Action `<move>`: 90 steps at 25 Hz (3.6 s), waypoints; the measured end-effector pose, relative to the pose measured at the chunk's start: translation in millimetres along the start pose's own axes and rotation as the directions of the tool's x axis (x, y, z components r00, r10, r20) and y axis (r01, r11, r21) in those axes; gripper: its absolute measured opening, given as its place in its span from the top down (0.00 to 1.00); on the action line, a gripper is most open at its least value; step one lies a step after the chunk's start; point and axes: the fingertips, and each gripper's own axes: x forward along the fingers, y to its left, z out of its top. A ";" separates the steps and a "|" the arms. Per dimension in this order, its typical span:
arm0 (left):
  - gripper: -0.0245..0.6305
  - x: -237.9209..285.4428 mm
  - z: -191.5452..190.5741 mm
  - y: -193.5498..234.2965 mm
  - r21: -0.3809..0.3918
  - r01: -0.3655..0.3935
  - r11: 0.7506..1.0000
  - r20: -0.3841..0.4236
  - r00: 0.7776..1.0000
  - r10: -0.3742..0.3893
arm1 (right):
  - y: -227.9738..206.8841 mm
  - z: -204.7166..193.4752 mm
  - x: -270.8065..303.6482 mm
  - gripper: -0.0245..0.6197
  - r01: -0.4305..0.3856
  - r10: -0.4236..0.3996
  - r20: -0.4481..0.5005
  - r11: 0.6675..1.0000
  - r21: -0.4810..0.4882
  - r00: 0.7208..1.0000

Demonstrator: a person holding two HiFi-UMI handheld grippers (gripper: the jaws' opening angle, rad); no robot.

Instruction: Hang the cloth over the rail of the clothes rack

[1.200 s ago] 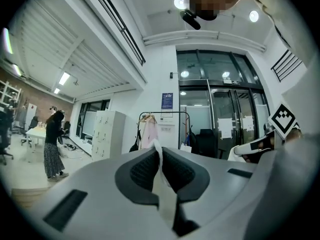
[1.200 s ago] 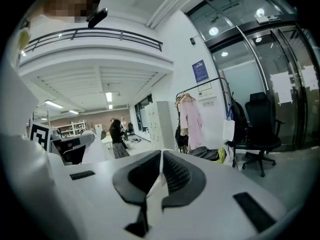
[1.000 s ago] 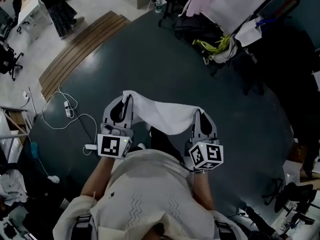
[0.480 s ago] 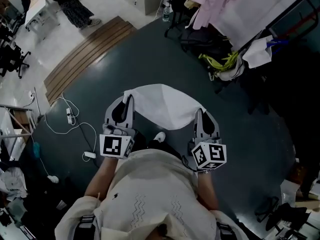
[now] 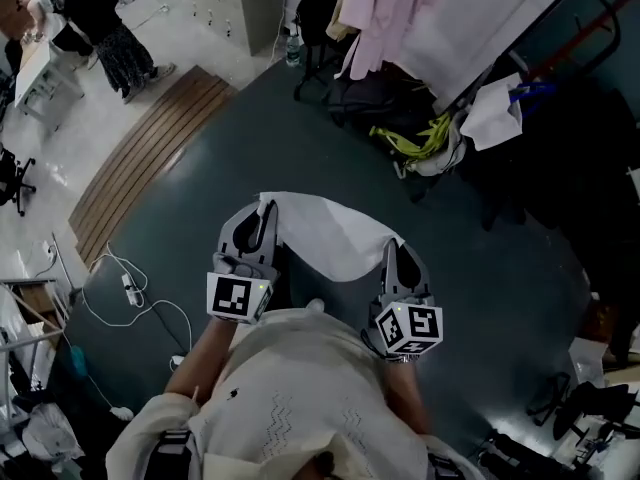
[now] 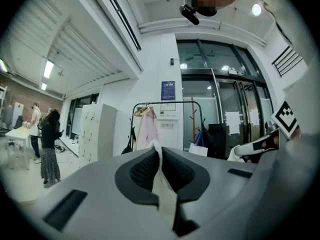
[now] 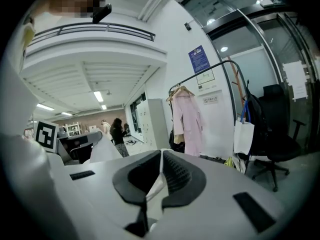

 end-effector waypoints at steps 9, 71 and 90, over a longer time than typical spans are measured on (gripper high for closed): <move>0.93 169.9 42.0 63.5 -0.002 0.255 0.967 0.098 0.962 -0.254 | -20.0 47.2 103.1 0.92 0.257 -0.263 0.051 0.961 0.103 0.963; 0.93 893.2 34.1 -52.7 0.057 0.549 0.834 -0.031 0.835 -0.549 | -536.3 254.2 480.4 0.93 0.565 -0.578 0.005 0.800 0.201 0.816; 0.93 913.2 123.4 -45.0 0.104 0.411 0.906 0.140 0.895 -0.423 | -567.2 358.4 479.2 0.93 0.468 -0.482 0.191 0.876 0.115 0.855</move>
